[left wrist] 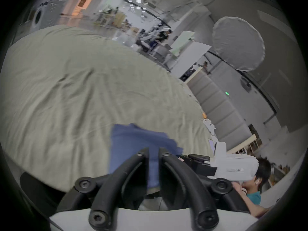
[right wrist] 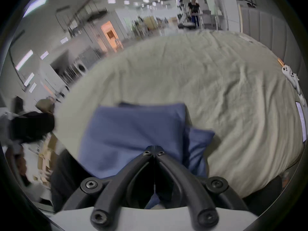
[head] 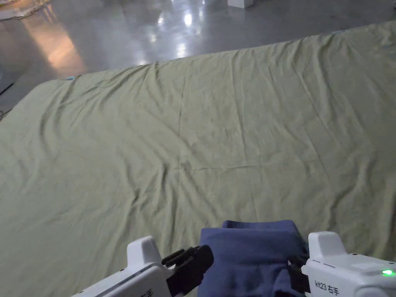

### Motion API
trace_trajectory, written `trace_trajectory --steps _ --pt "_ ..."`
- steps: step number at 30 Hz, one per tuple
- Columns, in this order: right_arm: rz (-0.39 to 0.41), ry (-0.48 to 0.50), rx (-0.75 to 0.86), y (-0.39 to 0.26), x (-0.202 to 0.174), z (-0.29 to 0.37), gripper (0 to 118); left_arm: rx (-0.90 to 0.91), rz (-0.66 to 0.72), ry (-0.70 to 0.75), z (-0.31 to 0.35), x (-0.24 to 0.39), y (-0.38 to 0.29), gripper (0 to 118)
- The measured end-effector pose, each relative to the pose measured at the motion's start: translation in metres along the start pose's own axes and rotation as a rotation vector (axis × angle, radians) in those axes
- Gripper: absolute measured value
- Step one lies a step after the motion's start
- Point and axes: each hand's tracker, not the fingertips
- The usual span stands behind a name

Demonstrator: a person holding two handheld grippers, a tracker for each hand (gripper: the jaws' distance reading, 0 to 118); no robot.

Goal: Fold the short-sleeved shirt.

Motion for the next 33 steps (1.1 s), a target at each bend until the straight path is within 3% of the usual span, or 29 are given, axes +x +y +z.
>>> trace_trajectory --steps 1,2,3,4,5,7,9,12,14,16,17,18,19,20,21,23,25,26,28,31,33 --pt "0.043 -0.044 -0.088 -0.006 0.005 -0.016 0 -0.007 0.025 0.018 0.001 -0.009 -0.001 21" --pt "0.076 -0.034 -0.089 -0.013 0.009 -0.026 0 -0.015 0.048 0.031 0.0 -0.02 -0.002 40" --pt "0.058 0.001 0.032 -0.013 0.011 -0.017 0 -0.028 0.076 0.033 -0.001 -0.029 -0.003 56" --pt "0.038 -0.007 -0.009 -0.009 0.01 -0.012 0 -0.042 0.105 0.027 -0.003 -0.036 -0.002 68" --pt "0.021 -0.019 -0.03 -0.006 0.007 -0.009 0 -0.034 0.151 0.02 -0.006 -0.043 0.0 73" --pt "0.077 -0.044 -0.064 -0.002 0.002 -0.016 0 -0.032 0.217 -0.022 -0.019 -0.055 0.005 73" --pt "0.075 -0.043 -0.072 0.002 0.001 -0.017 0 -0.056 0.257 -0.12 -0.041 -0.067 0.008 74" --pt "0.071 -0.026 -0.075 0.001 0.007 -0.016 0 -0.184 0.22 -0.283 -0.082 -0.08 0.009 82" --pt "0.062 -0.017 -0.066 -0.001 0.009 -0.014 0 -0.255 0.181 -0.288 -0.104 -0.076 0.005 88" --pt "0.057 -0.02 -0.058 -0.002 0.007 -0.014 0 -0.296 0.161 -0.253 -0.123 -0.076 0.001 88" --pt "0.06 -0.026 -0.054 -0.004 0.004 -0.014 0 -0.269 0.154 -0.322 -0.123 -0.073 0.003 86" --pt "0.067 -0.034 -0.049 -0.005 0.002 -0.014 0 -0.254 0.166 -0.337 -0.125 -0.074 0.005 79" --pt "0.073 -0.038 -0.044 -0.006 0.002 -0.013 0 -0.276 0.205 -0.326 -0.127 -0.071 0.007 61" --pt "0.078 -0.04 -0.04 -0.007 0.002 -0.013 0 -0.302 0.232 -0.33 -0.13 -0.069 0.006 31" --pt "0.078 -0.04 -0.037 -0.008 0.001 -0.014 0 -0.299 0.211 -0.29 -0.131 -0.066 0.005 24" --pt "0.08 -0.032 -0.03 -0.008 0.003 -0.011 0 -0.3 0.158 -0.247 -0.127 -0.065 0.006 24" --pt "0.094 0.005 -0.031 -0.004 0.005 -0.004 0 -0.275 0.271 -0.303 -0.117 -0.071 0.014 23" --pt "0.112 0.057 -0.031 -0.001 0.006 0.004 0 -0.239 0.332 -0.358 -0.107 -0.075 0.02 22" --pt "0.124 0.17 0.013 0.002 0.009 0.031 2 -0.146 0.24 -0.377 -0.074 -0.076 0.042 22" --pt "0.128 0.22 0.079 -0.002 0.014 0.067 3 -0.1 0.189 -0.269 -0.013 -0.118 0.098 22" --pt "0.09 0.21 0.054 -0.005 0.018 0.076 3 -0.054 0.148 -0.131 0.031 -0.157 0.132 22"
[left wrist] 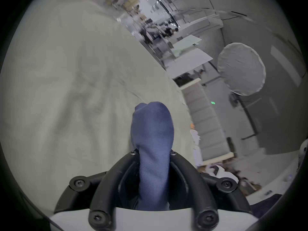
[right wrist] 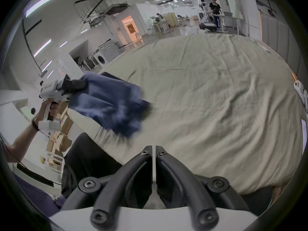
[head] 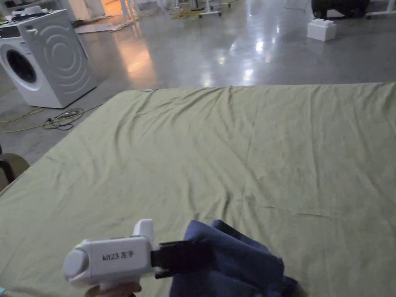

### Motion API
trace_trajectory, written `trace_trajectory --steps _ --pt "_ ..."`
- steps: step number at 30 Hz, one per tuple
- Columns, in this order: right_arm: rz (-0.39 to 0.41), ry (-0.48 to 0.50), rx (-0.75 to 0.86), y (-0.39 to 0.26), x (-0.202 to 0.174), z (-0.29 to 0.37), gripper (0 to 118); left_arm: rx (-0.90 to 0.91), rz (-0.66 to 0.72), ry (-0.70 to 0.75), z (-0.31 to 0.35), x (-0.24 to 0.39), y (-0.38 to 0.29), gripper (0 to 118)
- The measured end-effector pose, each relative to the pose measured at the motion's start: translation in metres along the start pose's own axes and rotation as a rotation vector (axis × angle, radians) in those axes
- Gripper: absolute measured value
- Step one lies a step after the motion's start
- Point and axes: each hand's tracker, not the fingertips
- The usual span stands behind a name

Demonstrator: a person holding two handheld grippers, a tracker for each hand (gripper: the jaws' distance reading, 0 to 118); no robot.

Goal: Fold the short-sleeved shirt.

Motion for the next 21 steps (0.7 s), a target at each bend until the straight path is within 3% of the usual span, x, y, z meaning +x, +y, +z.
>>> trace_trajectory --steps 4,7,10,12,13,14,17,21 --pt "-0.115 -0.139 -0.074 -0.018 0.014 -0.009 3 0.022 0.063 0.225 0.079 -0.064 0.066 22" --pt "-0.105 -0.178 -0.11 -0.025 0.022 -0.008 3 0.028 0.097 0.372 0.105 -0.097 0.086 22" --pt "-0.137 -0.177 -0.129 -0.028 0.031 -0.002 3 -0.026 0.195 0.409 0.102 -0.157 0.094 23" --pt "-0.147 -0.186 -0.123 -0.027 0.032 0.004 3 -0.045 0.189 0.542 0.088 -0.168 0.09 49" --pt "-0.138 -0.201 -0.117 -0.026 0.034 0.007 3 -0.045 0.152 0.71 0.081 -0.133 0.074 70" --pt "-0.122 -0.221 -0.101 -0.024 0.036 0.009 3 -0.04 0.112 0.832 0.076 -0.127 0.07 82" --pt "-0.123 -0.234 -0.068 -0.016 0.043 0.018 3 -0.006 -0.065 1.016 0.081 -0.097 0.062 82" --pt "-0.158 -0.223 0.073 -0.001 0.056 0.03 3 0.1 -0.281 0.898 0.109 -0.006 0.052 81"
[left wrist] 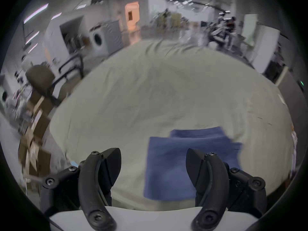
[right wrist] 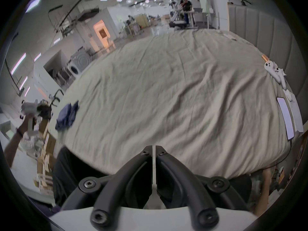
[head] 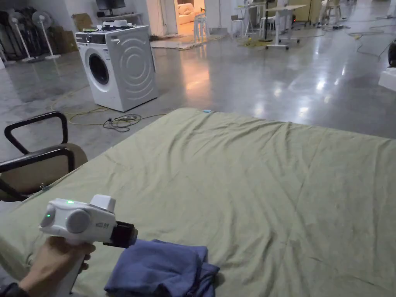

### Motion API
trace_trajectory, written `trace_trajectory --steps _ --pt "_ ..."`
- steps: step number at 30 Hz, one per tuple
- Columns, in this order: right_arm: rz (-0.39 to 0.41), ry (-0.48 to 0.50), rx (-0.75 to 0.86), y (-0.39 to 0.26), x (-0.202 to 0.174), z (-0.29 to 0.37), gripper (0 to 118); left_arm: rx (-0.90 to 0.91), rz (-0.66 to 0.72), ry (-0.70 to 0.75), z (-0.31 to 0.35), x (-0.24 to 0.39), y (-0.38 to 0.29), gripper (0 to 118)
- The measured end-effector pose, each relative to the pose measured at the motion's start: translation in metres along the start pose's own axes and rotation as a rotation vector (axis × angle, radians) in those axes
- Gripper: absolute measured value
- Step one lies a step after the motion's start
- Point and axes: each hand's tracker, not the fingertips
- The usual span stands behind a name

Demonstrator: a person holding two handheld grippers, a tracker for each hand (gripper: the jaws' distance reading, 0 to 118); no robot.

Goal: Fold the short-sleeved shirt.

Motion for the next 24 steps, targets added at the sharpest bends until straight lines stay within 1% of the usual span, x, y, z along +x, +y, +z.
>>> trace_trajectory --steps 1,2,4,5,7,9,10,11,13,15,16,18,19,20,22,23,24 --pt "-0.016 -0.017 0.056 0.008 -0.002 0.003 3 0.038 -0.048 -0.045 0.024 0.014 0.0 81" --pt "-0.022 -0.039 0.132 0.017 -0.006 0.009 3 0.129 -0.107 -0.058 0.054 0.033 -0.002 81" --pt "0.001 -0.014 0.231 0.037 -0.018 0.026 3 0.257 -0.184 -0.079 0.1 0.062 -0.004 81" --pt "0.021 0.002 0.282 0.046 -0.022 0.037 3 0.348 -0.203 -0.091 0.126 0.08 -0.009 81" --pt "0.066 0.008 0.391 0.058 -0.03 0.057 3 0.511 -0.197 -0.122 0.166 0.113 -0.022 81" --pt "0.077 -0.022 0.5 0.064 -0.037 0.077 3 0.665 -0.137 -0.157 0.18 0.134 -0.03 81" --pt "0.076 -0.025 0.554 0.067 -0.04 0.086 3 0.701 -0.125 -0.175 0.189 0.151 -0.035 81" --pt "0.097 -0.026 0.621 0.068 -0.045 0.096 3 0.747 -0.137 -0.192 0.197 0.167 -0.04 81" --pt "0.17 -0.052 0.739 0.066 -0.054 0.117 3 0.81 -0.166 -0.201 0.208 0.193 -0.046 79" --pt "0.235 -0.09 0.772 0.065 -0.061 0.133 3 0.87 -0.196 -0.185 0.222 0.214 -0.056 78" --pt "0.249 -0.117 0.764 0.065 -0.064 0.139 3 0.878 -0.199 -0.176 0.221 0.219 -0.06 76" --pt "0.29 -0.148 0.768 0.064 -0.066 0.149 3 0.907 -0.237 -0.161 0.232 0.23 -0.069 67" --pt "0.274 -0.142 0.762 0.061 -0.066 0.15 3 0.914 -0.264 -0.159 0.236 0.233 -0.073 60" --pt "0.274 -0.145 0.772 0.058 -0.066 0.153 3 0.906 -0.266 -0.149 0.238 0.238 -0.079 50" --pt "0.25 -0.139 0.785 0.055 -0.065 0.159 3 0.892 -0.234 -0.132 0.241 0.242 -0.084 34" --pt "0.221 -0.136 0.778 0.054 -0.064 0.161 3 0.88 -0.215 -0.14 0.242 0.243 -0.087 20" --pt "0.202 -0.137 0.783 0.052 -0.065 0.163 3 0.879 -0.199 -0.162 0.244 0.244 -0.091 13"
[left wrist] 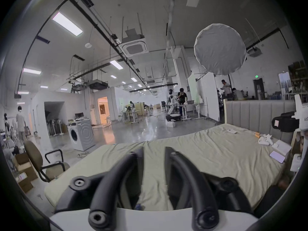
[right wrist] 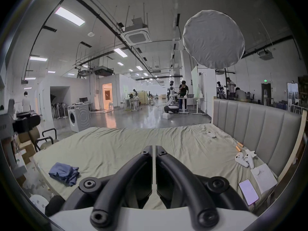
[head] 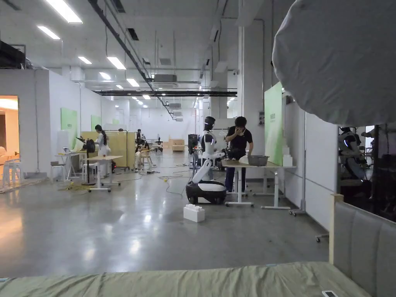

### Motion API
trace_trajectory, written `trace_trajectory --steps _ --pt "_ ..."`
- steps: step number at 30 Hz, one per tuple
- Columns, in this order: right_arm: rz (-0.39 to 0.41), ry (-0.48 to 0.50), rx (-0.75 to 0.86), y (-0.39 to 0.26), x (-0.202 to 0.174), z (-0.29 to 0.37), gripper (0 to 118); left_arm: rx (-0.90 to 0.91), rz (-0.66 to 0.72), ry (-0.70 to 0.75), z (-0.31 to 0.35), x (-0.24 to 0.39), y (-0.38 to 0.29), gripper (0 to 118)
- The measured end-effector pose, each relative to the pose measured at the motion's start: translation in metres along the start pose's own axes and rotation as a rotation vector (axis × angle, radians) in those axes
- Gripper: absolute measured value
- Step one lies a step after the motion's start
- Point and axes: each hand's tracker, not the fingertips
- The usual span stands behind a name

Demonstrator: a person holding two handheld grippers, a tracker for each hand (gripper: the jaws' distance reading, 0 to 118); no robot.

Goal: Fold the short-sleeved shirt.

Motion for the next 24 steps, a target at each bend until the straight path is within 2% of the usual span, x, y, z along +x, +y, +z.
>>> trace_trajectory --steps 2,4,5,7,11,12,15,16,18,20,24 --pt "-0.008 0.01 0.02 0.001 0.001 0.004 3 0.019 0.012 -0.03 0.005 -0.001 -0.004 5" --pt "-0.006 0.018 0.029 0.0 0.001 0.004 3 0.025 0.005 0.029 0.008 0.003 -0.003 1" --pt "0.005 0.018 0.024 0.0 0.001 0.002 3 0.01 0.009 0.06 0.006 0.003 -0.002 1" --pt "0.018 0.006 0.017 -0.001 -0.002 -0.001 3 0.013 0.015 0.032 0.005 0.001 -0.003 1" --pt "0.006 0.006 0.015 -0.002 -0.004 -0.005 3 0.017 0.026 0.019 0.001 0.004 -0.002 1" --pt "0.024 0.005 -0.006 -0.002 -0.005 -0.005 3 0.017 0.025 0.015 0.001 0.006 0.001 1" --pt "0.171 -0.038 0.052 0.004 -0.013 -0.002 3 0.022 0.042 0.022 0.002 0.002 0.004 1" --pt "0.128 -0.032 0.021 0.002 -0.012 -0.003 3 0.025 0.047 0.021 0.003 0.002 0.005 1" --pt "0.126 -0.021 0.046 0.004 -0.013 -0.003 3 0.03 0.05 0.013 0.002 0.003 0.006 1" --pt "0.064 -0.003 0.02 0.002 -0.012 -0.005 3 0.028 0.043 0.01 0.001 0.005 0.006 1" --pt "0.109 -0.001 0.037 0.005 -0.017 -0.005 3 0.017 0.035 0.003 0.0 0.008 0.004 1"
